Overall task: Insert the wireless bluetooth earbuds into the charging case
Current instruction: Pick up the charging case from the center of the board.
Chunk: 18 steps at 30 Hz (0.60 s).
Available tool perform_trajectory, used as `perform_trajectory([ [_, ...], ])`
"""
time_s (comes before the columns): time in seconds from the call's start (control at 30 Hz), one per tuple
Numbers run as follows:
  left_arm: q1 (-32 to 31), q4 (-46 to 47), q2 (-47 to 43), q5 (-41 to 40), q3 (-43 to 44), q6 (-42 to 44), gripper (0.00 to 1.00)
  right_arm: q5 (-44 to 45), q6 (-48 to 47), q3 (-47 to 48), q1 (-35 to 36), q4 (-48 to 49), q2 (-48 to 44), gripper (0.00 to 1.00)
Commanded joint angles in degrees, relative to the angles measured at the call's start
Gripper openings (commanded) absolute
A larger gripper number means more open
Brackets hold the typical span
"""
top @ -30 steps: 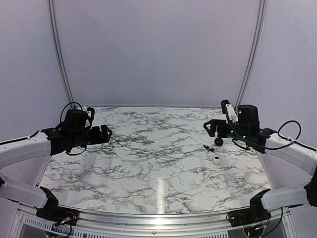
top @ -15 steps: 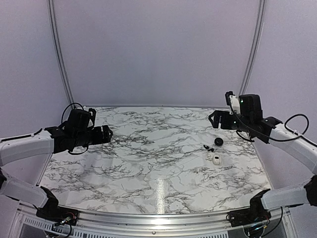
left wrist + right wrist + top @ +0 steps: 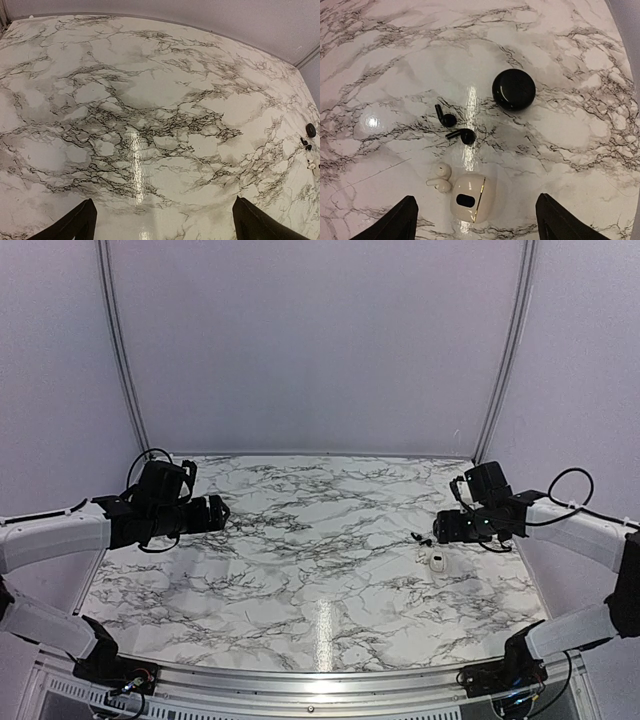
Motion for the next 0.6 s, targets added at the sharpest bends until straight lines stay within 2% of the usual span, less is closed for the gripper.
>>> perform_trajectory([
  [0.0,-0.2,-1.2,-0.9,-0.6,0.9,0.5,0.99,0.2,2.1,-2.5,-1.6,-0.3,0.6,0.8],
  [0.3,-0.2,-1.2,0.0,-0.9,1.3,-0.1,0.99,0.2,4.7,-4.8,-1.7,2.1,4.5,0.68],
  [0.57,-0.2,-1.1,0.7,-0.6,1.4,-0.1,0.99,-4.3,5.2,-7.5,-1.4,6.0,6.7,0.63],
])
